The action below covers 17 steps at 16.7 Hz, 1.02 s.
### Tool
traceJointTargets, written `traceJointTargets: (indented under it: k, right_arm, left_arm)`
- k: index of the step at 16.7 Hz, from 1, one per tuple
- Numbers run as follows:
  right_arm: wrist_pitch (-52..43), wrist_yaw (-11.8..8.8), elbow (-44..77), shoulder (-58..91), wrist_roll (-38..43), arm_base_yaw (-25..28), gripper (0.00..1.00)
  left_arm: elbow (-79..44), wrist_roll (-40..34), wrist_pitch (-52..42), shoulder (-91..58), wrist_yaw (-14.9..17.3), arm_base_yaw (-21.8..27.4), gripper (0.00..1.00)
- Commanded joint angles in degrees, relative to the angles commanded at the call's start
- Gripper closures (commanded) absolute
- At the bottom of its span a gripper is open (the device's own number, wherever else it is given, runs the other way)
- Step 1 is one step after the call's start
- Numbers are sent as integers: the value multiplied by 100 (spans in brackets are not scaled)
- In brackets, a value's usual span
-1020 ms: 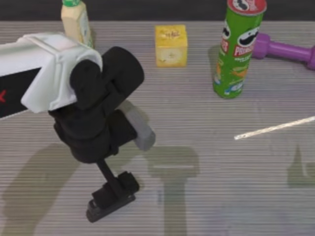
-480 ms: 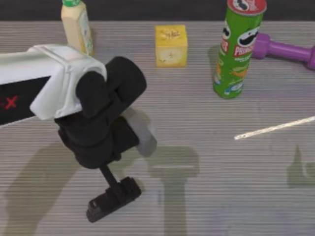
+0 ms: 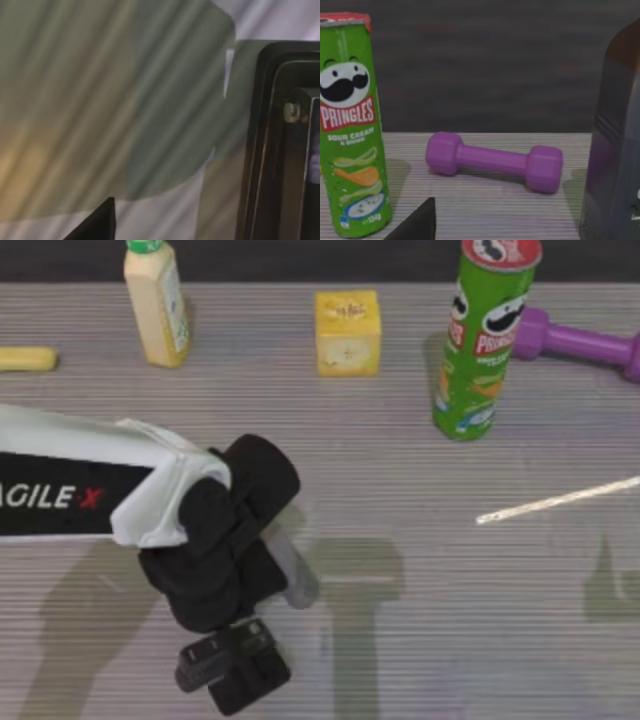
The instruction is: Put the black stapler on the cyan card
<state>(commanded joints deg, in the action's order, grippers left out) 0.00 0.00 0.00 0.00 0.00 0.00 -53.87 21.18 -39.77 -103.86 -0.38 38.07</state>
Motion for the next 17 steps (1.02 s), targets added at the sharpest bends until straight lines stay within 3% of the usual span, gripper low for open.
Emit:
traceJointTargets:
  k: [4, 17]
  right_arm:
    - [0, 0, 0, 0, 0, 0, 0]
    - [0, 0, 0, 0, 0, 0, 0]
  left_arm:
    - [25, 1, 36, -18, 0, 0, 0]
    - [25, 1, 36, -18, 0, 0, 98]
